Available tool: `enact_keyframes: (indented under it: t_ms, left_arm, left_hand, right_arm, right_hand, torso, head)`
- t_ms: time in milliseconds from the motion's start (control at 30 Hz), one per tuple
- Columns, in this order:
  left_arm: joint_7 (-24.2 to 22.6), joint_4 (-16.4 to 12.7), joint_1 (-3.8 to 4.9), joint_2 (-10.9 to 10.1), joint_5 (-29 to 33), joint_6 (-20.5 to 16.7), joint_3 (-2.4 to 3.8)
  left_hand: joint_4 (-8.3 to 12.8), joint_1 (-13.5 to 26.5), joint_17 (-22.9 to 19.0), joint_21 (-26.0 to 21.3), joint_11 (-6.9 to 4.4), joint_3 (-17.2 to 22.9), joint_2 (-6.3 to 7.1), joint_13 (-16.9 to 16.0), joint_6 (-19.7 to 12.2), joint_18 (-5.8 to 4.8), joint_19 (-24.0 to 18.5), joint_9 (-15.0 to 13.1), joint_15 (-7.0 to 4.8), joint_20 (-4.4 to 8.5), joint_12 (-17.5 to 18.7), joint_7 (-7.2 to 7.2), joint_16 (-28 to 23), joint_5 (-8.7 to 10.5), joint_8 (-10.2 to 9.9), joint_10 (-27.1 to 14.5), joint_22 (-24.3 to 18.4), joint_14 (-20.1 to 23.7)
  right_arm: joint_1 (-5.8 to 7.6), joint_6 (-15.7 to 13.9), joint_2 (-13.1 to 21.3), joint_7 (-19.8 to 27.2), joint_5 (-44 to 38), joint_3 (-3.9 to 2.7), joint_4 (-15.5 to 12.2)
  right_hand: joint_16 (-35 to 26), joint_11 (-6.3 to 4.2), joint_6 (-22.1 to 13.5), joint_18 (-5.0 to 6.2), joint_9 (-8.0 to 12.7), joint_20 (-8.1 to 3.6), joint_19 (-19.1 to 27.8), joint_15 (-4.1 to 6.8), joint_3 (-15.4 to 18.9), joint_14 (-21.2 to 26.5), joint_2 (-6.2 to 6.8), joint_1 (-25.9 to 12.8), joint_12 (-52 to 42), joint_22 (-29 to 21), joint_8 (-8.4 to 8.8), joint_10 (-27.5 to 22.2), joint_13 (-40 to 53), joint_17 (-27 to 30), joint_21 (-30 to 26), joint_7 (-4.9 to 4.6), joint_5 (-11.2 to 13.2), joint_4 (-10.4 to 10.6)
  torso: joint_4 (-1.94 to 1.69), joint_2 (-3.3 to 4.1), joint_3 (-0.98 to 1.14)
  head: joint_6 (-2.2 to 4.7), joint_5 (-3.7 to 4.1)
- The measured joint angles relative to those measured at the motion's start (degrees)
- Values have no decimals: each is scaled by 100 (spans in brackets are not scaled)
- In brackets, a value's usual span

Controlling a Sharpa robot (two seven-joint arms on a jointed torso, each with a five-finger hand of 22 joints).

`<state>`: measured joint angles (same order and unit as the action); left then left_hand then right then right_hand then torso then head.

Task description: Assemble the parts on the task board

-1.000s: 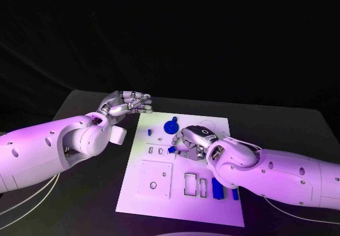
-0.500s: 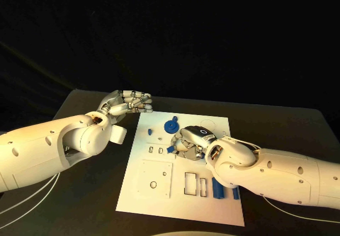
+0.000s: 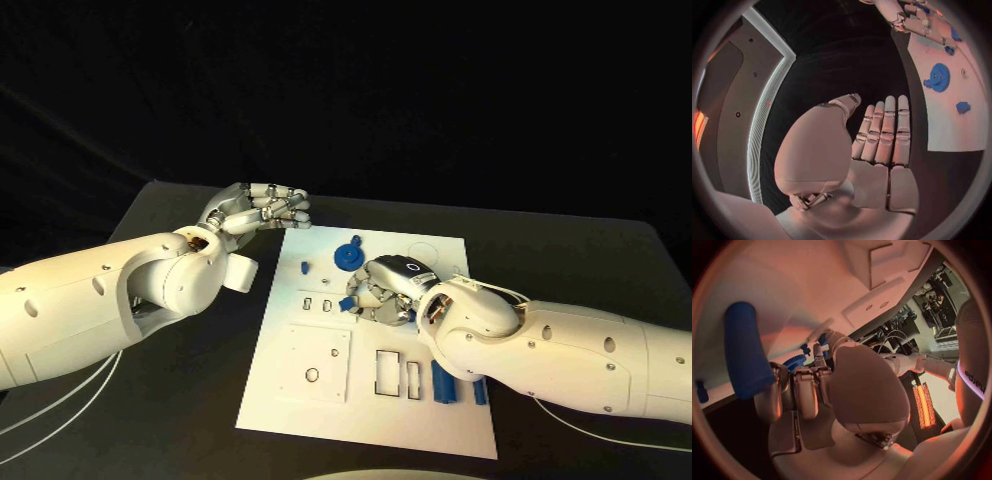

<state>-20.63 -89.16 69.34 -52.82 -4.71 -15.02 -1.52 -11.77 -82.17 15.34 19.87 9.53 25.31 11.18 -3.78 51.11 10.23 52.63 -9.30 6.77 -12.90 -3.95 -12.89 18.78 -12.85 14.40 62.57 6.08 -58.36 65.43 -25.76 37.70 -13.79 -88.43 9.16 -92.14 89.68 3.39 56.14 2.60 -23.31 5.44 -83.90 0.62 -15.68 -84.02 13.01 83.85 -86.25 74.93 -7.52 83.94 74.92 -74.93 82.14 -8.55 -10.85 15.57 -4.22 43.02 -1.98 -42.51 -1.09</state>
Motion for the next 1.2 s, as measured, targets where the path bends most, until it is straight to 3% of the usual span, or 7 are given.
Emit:
enact_keyframes:
  t_ms: [733, 1067, 1200]
  left_arm:
    - [9, 3, 0, 2, 0, 3, 0]
    - [14, 3, 0, 1, 0, 3, 0]
    - [19, 3, 0, -1, 0, 3, 0]
  left_hand:
    - [0, 0, 7, 0, 0, 0, 0, 0, 0, 0, 0, 0, 0, 0, 0, 0, -22, 0, 0, 0, -7, 0]
    - [0, 0, 6, 0, 0, 0, 0, 0, 0, 0, 0, 0, 0, 0, 0, 0, -22, 0, 0, 0, -7, 0]
    - [17, 0, 12, 0, 0, 16, 0, 0, 0, 0, 0, 0, 0, 0, 0, 0, -22, 0, 0, 0, -6, 0]
  right_arm:
    - [-3, 1, -75, 10, 17, 1, 40]
    - [-1, 27, -87, 12, 18, -3, 59]
    - [5, 18, -74, 15, 17, -8, 67]
  right_hand:
    - [0, 0, -37, 0, 13, 0, 0, 0, 25, 0, 26, -29, 0, -1, 45, 0, -1, 1, 1, 6, 0, 25]
    - [0, 0, 212, 0, -9, 0, 0, 0, -217, 0, -117, 114, 0, -2, -41, 0, -1, 2, 1, 81, 30, -43]
    - [0, -70, 388, 0, -38, -5, -5, 55, -358, 8, -196, 64, -30, -2, -138, -5, -1, 2, 1, 159, 144, -51]
  torso:
    - [2, 0, -2]
    - [1, -3, -1]
    - [4, -4, 1]
  head:
    - [-31, -2]
    - [-51, -7]
    - [-52, -11]
